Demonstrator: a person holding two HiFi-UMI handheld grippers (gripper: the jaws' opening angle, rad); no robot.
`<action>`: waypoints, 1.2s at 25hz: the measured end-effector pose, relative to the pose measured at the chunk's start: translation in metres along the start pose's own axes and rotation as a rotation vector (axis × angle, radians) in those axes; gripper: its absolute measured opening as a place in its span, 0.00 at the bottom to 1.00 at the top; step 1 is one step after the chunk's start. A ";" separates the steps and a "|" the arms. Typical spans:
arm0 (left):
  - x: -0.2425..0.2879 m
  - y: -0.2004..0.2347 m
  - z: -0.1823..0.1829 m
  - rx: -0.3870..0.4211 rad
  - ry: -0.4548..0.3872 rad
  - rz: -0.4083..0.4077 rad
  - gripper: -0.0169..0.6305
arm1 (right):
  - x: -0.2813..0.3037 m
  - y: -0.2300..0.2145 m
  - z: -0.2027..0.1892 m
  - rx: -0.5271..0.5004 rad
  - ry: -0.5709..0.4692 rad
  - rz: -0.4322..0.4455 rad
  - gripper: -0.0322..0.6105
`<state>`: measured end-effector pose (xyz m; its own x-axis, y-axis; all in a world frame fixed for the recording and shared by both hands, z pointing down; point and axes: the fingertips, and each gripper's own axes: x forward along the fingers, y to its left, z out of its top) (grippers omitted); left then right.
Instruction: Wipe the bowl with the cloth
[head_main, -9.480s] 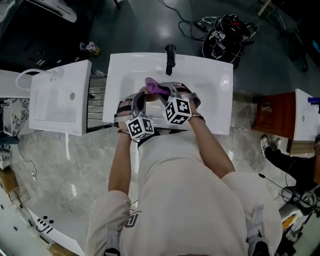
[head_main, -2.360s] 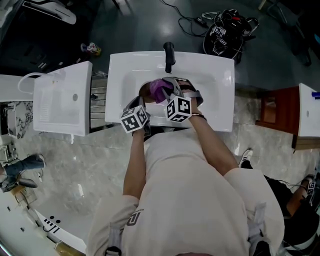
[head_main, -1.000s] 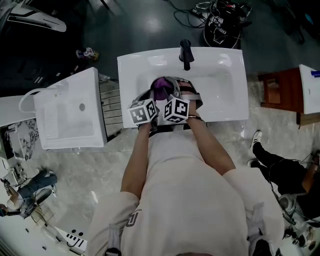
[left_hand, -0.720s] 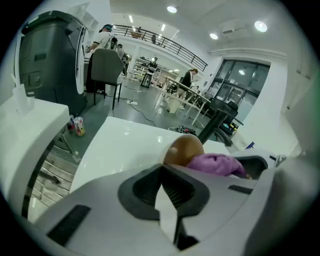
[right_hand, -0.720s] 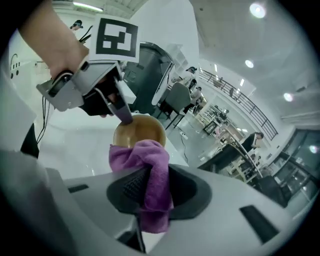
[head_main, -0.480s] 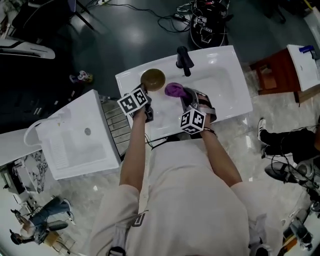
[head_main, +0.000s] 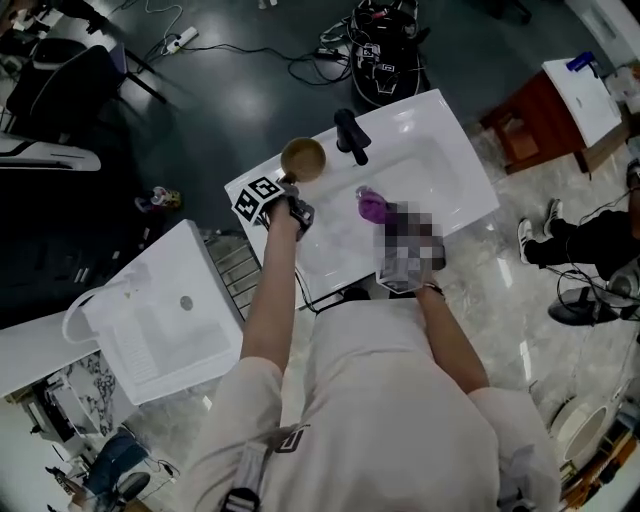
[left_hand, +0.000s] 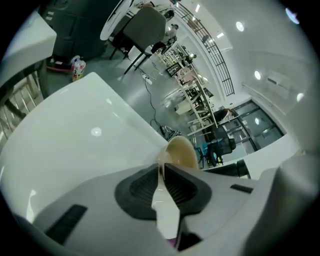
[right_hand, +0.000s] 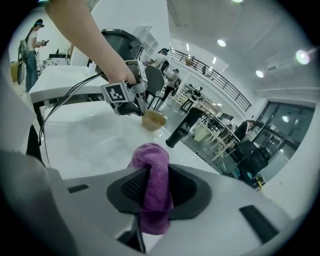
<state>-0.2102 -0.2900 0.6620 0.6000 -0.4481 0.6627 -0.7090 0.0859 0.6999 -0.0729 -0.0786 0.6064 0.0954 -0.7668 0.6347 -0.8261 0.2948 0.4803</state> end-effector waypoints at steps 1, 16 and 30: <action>0.000 -0.003 0.003 0.001 -0.005 -0.010 0.11 | -0.001 -0.001 0.000 0.007 0.001 -0.005 0.19; -0.115 -0.050 -0.020 0.434 -0.220 -0.203 0.16 | 0.014 0.016 0.023 0.316 -0.073 0.043 0.19; -0.135 -0.003 -0.090 0.940 -0.221 -0.014 0.06 | 0.021 0.029 -0.001 0.713 -0.135 0.160 0.19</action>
<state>-0.2558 -0.1500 0.5938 0.5958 -0.6089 0.5237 -0.7667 -0.6253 0.1454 -0.0945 -0.0852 0.6340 -0.0877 -0.8227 0.5617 -0.9886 0.0026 -0.1506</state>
